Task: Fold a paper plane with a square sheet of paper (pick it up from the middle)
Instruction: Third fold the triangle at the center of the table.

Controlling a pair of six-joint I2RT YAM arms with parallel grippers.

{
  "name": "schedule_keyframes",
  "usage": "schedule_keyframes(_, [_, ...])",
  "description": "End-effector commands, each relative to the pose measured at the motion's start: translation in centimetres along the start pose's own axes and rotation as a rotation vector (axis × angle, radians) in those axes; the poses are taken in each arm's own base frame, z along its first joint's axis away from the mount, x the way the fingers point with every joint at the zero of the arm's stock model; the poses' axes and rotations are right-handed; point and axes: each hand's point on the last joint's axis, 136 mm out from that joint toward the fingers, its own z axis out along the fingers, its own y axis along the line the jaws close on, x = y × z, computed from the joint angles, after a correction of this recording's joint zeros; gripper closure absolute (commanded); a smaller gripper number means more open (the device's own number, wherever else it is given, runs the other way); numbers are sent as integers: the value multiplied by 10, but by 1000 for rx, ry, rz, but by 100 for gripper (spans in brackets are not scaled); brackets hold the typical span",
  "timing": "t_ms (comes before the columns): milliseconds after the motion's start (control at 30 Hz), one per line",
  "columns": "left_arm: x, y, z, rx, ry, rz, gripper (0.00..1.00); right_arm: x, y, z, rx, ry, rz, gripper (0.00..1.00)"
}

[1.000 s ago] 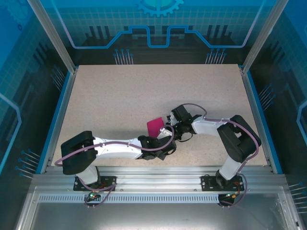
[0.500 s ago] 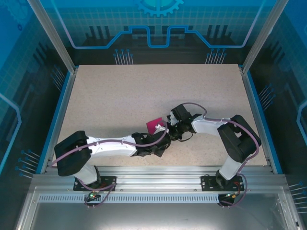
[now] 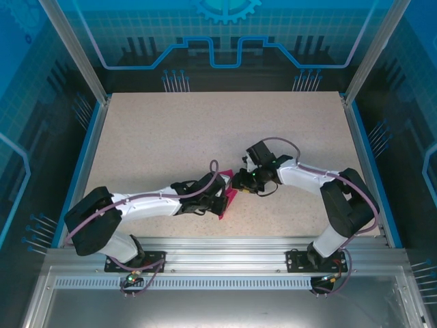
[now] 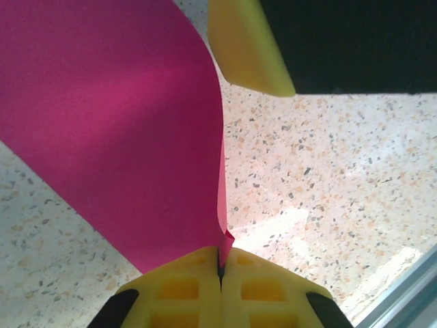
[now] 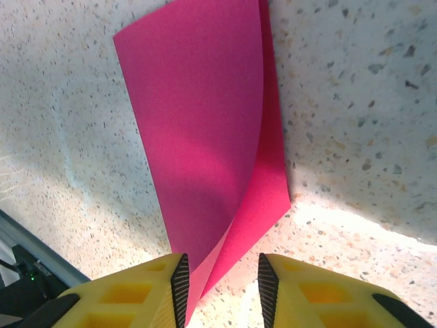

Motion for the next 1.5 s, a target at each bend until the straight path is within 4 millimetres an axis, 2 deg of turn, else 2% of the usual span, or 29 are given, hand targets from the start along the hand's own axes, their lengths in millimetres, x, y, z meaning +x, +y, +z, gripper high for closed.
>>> schedule_keyframes(0, [-4,-10,-3,95,-1,15,95,-5,2,-8,28,-12,-31,67])
schedule_keyframes(267, [-5,2,0,108,28,3,93,-12,13,-1,34,2,-63,72])
schedule_keyframes(567, [-9,16,7,151,54,-25,92,-10,-1,-6,98,-60,-41,74])
schedule_keyframes(1000, [-18,24,16,220,67,-25,89,24,-13,1,20,-11,-15,75])
schedule_keyframes(1267, [-18,19,27,260,99,-23,88,33,-17,0,1,-8,-6,75])
schedule_keyframes(1467, [-20,18,27,266,96,-12,88,38,-16,0,-22,-3,-4,74])
